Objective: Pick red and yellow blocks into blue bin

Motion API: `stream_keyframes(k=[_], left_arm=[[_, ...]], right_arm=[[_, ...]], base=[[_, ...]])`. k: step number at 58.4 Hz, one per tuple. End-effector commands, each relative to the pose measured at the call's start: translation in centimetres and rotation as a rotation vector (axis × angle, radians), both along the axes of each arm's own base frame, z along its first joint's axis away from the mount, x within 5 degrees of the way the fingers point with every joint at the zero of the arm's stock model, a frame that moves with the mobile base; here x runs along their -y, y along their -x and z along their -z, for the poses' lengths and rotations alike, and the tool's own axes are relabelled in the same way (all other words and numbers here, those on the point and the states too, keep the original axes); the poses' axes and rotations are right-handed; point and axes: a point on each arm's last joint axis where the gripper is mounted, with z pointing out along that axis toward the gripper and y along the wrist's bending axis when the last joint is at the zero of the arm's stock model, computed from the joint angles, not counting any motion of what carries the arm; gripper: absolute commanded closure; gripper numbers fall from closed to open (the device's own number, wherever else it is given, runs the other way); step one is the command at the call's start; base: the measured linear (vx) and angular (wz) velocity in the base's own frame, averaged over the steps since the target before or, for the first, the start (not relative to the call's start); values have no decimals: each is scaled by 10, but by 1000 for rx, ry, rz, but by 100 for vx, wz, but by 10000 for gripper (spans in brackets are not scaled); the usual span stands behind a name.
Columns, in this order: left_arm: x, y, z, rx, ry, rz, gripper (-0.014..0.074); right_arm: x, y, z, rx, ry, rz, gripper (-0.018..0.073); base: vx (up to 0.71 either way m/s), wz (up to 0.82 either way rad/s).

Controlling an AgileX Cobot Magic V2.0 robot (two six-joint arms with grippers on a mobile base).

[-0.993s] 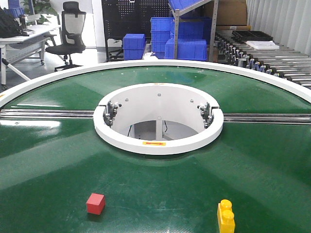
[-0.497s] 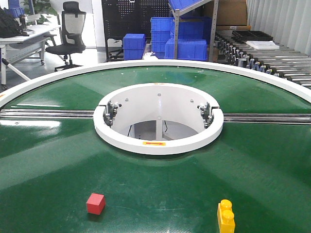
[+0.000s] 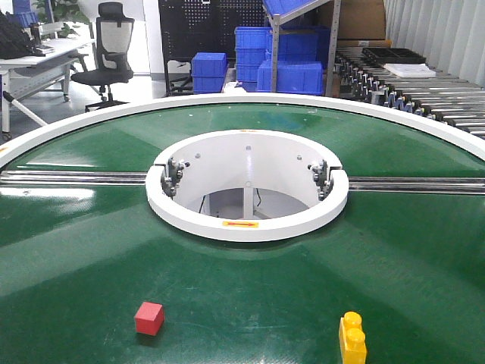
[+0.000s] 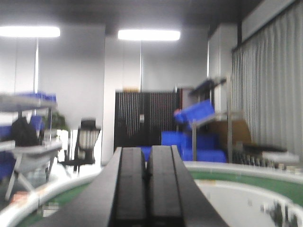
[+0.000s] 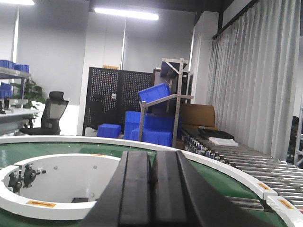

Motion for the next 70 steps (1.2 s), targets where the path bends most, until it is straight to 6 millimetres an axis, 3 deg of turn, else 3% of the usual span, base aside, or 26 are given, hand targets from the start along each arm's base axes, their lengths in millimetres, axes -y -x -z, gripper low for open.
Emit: stream_keyframes(k=[1, 7, 13, 28, 34, 49, 57, 70], left_arm=[[0, 12, -36, 81, 14, 9, 603], [0, 1, -55, -89, 18, 7, 603], [-1, -18, -55, -304, 11, -2, 603], [-2, -70, -19, -789, 23, -7, 603], [-2, -78, -11, -873, 24, -7, 603], [-3, -87, -9, -894, 25, -7, 580], [-3, -92, -5, -930, 24, -7, 441], [2, -97, -2, -954, 19, 31, 71]], right_arm=[[0, -1, -30, -36, 22, 11, 569], [1, -16, -44, -212, 18, 15, 569], [2, -36, -42, -386, 13, 18, 569], [3, -87, -4, -799, 5, 19, 569], [2, -99, 6, -895, 0, 16, 569], [3, -123, 25, -1043, -2, 16, 553], [2, -131, 32, -1091, -14, 10, 454], [-3, -140, 36, -1096, -37, -40, 120]], base=[[0, 0], [0, 0], [0, 0], [0, 0], [0, 0], [0, 0], [0, 0], [0, 0]])
